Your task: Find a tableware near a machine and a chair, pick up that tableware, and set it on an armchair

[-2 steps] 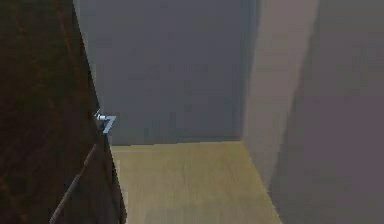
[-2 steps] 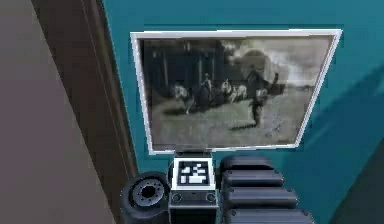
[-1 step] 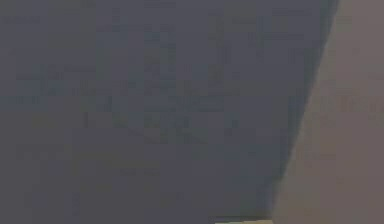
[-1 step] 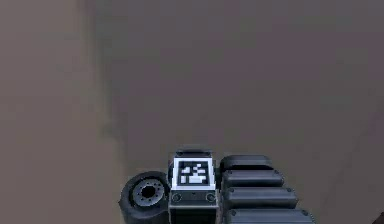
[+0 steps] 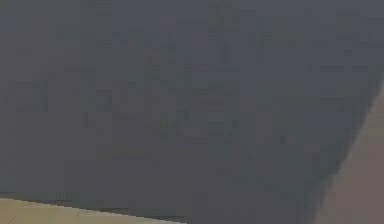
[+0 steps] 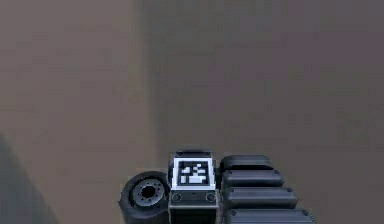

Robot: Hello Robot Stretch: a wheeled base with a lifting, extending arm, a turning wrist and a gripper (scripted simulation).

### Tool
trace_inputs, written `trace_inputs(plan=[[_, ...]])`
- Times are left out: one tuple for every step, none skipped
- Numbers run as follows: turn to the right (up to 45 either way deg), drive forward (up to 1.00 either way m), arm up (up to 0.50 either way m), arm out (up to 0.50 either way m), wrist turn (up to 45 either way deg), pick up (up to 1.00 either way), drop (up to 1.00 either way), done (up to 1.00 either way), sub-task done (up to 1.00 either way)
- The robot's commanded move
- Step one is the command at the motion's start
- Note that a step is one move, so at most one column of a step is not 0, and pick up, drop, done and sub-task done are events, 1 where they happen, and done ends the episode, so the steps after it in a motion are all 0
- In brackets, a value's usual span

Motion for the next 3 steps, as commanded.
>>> trace_inputs(plan=[[0.0,0.20,0.00,0.00,0.0,0.00,0.00,0.00,0.00],[-45.0,0.00,0.00,0.00,0.0,0.00,0.00,0.00,0.00],[-9.0,0.00,0.00,0.00,0.0,0.00,0.00,0.00,0.00]])
